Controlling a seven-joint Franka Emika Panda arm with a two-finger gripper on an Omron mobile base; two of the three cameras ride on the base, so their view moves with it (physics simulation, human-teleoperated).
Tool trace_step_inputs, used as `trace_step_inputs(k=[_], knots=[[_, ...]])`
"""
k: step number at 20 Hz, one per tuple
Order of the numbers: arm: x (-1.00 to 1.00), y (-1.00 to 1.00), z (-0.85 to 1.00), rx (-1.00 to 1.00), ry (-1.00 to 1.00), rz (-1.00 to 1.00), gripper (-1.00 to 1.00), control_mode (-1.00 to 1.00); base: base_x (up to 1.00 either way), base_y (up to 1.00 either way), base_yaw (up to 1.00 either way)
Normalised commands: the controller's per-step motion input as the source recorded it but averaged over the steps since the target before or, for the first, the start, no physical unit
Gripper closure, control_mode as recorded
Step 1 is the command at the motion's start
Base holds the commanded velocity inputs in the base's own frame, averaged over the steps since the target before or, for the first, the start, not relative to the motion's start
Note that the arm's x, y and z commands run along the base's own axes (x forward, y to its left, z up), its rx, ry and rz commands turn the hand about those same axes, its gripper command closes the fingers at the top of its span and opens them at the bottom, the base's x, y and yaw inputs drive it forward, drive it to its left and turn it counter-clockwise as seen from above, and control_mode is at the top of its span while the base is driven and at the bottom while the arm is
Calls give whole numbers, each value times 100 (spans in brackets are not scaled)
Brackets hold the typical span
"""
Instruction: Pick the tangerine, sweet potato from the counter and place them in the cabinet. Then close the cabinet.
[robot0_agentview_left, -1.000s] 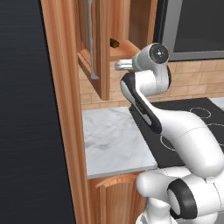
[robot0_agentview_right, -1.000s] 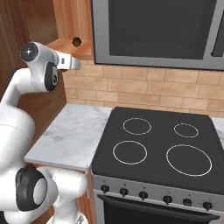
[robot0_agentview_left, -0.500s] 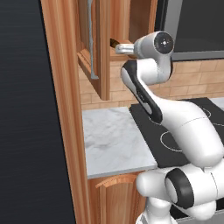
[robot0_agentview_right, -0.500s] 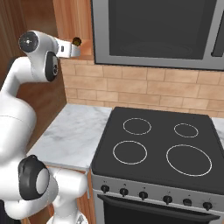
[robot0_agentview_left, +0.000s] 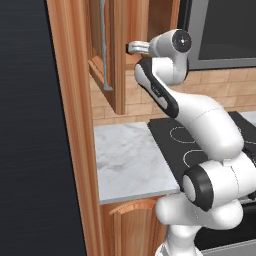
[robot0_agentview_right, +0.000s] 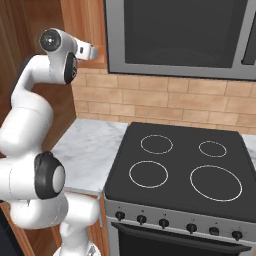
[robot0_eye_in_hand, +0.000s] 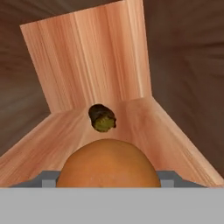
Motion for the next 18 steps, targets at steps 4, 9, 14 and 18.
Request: trace_step_inputs(k=[4, 9, 14, 18], knots=[[67, 19, 0, 2, 2, 0, 100, -100, 0, 0, 0], [62, 32, -1, 0, 3, 0, 100, -100, 0, 0, 0], [70, 23, -1, 0, 8, 0, 100, -100, 0, 0, 0], [64, 16, -3, 0, 11, 0, 100, -100, 0, 0, 0]])
